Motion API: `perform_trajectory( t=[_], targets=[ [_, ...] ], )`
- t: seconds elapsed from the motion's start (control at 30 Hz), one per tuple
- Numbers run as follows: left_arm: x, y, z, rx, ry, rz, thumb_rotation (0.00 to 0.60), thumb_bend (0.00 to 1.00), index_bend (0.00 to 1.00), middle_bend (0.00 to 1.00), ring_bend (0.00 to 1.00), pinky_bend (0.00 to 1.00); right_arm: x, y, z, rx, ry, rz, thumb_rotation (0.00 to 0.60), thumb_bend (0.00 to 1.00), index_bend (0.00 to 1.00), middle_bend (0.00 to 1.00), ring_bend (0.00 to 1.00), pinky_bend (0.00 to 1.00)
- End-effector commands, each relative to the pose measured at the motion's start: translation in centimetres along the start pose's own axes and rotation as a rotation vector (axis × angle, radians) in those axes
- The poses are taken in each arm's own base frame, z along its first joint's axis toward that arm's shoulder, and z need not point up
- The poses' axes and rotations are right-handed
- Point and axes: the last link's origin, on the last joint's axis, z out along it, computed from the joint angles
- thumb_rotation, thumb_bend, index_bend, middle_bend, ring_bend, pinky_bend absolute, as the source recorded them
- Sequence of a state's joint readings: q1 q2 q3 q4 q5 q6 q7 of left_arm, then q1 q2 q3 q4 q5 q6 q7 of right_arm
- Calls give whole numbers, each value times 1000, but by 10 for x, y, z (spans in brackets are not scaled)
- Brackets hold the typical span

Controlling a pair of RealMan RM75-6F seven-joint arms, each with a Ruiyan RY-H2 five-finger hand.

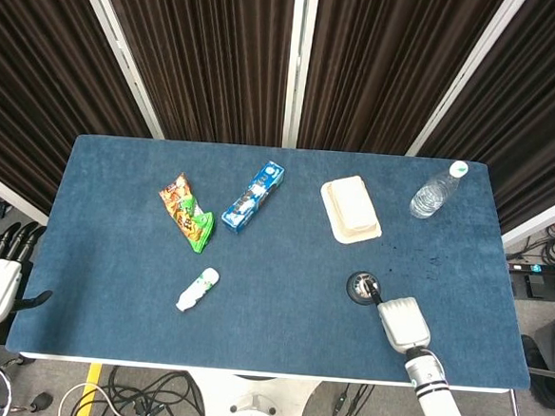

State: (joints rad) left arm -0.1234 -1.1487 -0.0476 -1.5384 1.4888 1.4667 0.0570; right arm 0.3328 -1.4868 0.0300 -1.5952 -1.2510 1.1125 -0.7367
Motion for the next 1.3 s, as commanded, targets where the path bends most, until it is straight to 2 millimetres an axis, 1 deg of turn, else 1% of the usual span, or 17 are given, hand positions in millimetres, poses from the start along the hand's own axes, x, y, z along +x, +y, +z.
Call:
perform_trajectory(
  t=[0.03,0.13,0.33,0.47,0.63,0.7,0.87,0.97,1.03,1.2,1.3],
  targets=[
    [0,0,0,1,1,0,600,20,66,49,0,159,-1,-1,0,0,-5,2,600,1000,0,979,917,843],
    [0,-1,0,1,1,-1,600,20,66,49,0,158,-2,-1,0,0,-10,-1,600,1000,0,979,916,843],
    [-1,-1,0,1,-4,-1,600,19,66,49,0,158,2,-1,-2,-5,19,-1,600,1000,0,979,917,843],
    [-2,-1,0,1,-7,-1,600,19,66,49,0,159,-6,2,-1,-18,-16,-5,600,1000,0,979,917,843],
    [-2,-2,0,4,-10,-1,600,20,66,49,0,158,-13,1,1,-15,-62,-3,600,1000,0,979,917,843],
    [-1,-2,0,4,-6,-1,600,20,66,49,0,158,-11,0,1,-15,-52,1,600,1000,0,979,916,843],
    [0,0,0,0,-1,-4,600,20,66,49,0,158,7,2,-2,-15,41,29,600,1000,0,979,917,843],
    [0,0,1,-3,-1,-5,600,20,66,49,0,158,11,3,-5,-12,59,29,600,1000,0,979,916,843],
    [-1,1,1,-5,-3,-5,600,20,66,49,0,158,8,3,-6,-10,45,25,600,1000,0,979,916,843],
    [-2,0,0,-2,-7,-1,600,20,66,49,0,158,-10,2,-4,-15,-44,18,600,1000,0,979,917,843],
    [-1,-1,0,3,-3,-3,600,20,66,49,0,158,-14,2,-2,-19,-75,12,600,1000,0,979,917,843]
  ],
)
